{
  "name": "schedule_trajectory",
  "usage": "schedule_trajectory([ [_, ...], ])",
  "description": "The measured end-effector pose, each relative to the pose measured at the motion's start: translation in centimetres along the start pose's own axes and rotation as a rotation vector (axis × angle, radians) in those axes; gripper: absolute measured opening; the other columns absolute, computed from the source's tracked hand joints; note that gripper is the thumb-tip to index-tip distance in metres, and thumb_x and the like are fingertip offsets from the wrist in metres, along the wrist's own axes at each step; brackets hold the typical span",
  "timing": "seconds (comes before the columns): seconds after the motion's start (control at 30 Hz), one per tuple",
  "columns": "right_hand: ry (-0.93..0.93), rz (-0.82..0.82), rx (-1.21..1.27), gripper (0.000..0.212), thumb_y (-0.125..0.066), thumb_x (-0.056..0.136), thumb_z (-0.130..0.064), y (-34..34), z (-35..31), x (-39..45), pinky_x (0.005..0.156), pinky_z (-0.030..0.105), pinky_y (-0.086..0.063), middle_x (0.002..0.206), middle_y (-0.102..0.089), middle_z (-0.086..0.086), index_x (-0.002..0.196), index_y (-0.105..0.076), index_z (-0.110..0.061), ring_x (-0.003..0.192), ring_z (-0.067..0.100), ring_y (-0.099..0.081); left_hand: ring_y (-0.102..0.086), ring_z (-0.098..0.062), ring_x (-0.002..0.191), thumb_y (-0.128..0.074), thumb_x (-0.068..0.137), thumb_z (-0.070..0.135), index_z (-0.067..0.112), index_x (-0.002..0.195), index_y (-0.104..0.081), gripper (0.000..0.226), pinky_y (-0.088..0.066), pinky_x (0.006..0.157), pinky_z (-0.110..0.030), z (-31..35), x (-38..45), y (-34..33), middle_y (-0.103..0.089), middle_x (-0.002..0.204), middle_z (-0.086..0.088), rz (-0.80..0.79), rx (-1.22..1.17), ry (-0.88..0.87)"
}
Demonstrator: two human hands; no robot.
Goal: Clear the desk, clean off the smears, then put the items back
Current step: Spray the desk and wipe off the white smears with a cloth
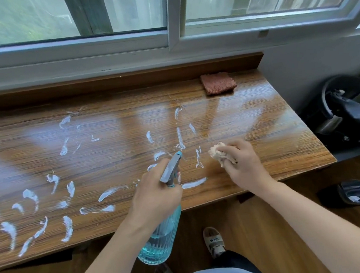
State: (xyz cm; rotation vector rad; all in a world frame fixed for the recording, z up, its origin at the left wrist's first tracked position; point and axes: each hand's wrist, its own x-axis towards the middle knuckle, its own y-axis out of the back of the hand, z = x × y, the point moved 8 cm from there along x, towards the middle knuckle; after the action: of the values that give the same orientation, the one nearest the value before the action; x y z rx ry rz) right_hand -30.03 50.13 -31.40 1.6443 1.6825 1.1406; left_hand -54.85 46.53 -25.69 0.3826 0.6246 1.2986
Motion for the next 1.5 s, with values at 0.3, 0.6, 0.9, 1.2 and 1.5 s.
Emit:
schedule_trajectory([
  [0.3,0.075,-0.093,-0.167,0.034,-0.063,0.094,-0.012,-2.9,4.2,10.0,0.101,0.046,-0.042,0.136,-0.061,0.004,0.127,-0.067,-0.022,0.117,0.034,-0.051,-0.071,-0.037,0.087,-0.054,0.079,0.009,0.014,0.089,-0.063,0.015,-0.051,0.066,-0.038,-1.0,1.5,-2.0,-0.071,0.091,-0.016,0.039,-0.018,0.353],
  [0.6,0.094,-0.064,-0.008,0.038,-0.069,0.092,-0.01,-2.6,5.1,14.2,0.099,0.036,-0.039,0.127,-0.068,0.002,0.129,-0.067,-0.013,0.113,0.031,-0.054,-0.075,-0.03,0.084,-0.057,0.081,0.001,0.021,0.084,-0.066,0.022,-0.05,0.065,-0.038,0.3,3.3,-1.4,-0.073,0.089,-0.006,0.223,-0.153,0.385],
  [0.9,0.171,-0.042,0.029,0.033,-0.064,0.094,-0.011,-4.5,2.4,22.9,0.101,0.046,-0.047,0.121,-0.07,0.012,0.127,-0.07,-0.008,0.114,0.035,-0.059,-0.037,-0.015,0.048,-0.056,0.08,0.003,0.031,0.092,-0.061,0.031,-0.037,0.055,-0.034,0.8,4.2,-1.2,-0.07,0.081,-0.013,0.223,-0.156,0.342],
  [1.2,0.462,-0.313,-0.24,0.024,-0.056,0.093,-0.01,-11.0,-1.6,28.0,0.084,0.042,-0.045,0.117,-0.059,0.005,0.116,-0.061,-0.015,0.108,0.038,-0.055,-0.028,-0.01,0.046,-0.064,0.082,-0.002,0.03,0.093,-0.062,0.034,-0.035,0.05,-0.033,-0.1,4.0,-0.3,-0.035,0.052,0.01,0.286,-0.146,0.308],
  [1.5,0.718,-0.447,-0.062,0.031,-0.064,0.093,-0.02,-6.9,-2.0,13.9,0.094,0.031,-0.041,0.124,-0.058,-0.005,0.123,-0.065,-0.027,0.103,0.02,-0.048,-0.034,-0.014,0.052,-0.065,0.087,-0.004,0.034,0.099,-0.065,0.04,-0.048,0.059,-0.039,0.2,4.6,0.5,-0.029,0.059,0.011,0.305,-0.141,0.223],
])
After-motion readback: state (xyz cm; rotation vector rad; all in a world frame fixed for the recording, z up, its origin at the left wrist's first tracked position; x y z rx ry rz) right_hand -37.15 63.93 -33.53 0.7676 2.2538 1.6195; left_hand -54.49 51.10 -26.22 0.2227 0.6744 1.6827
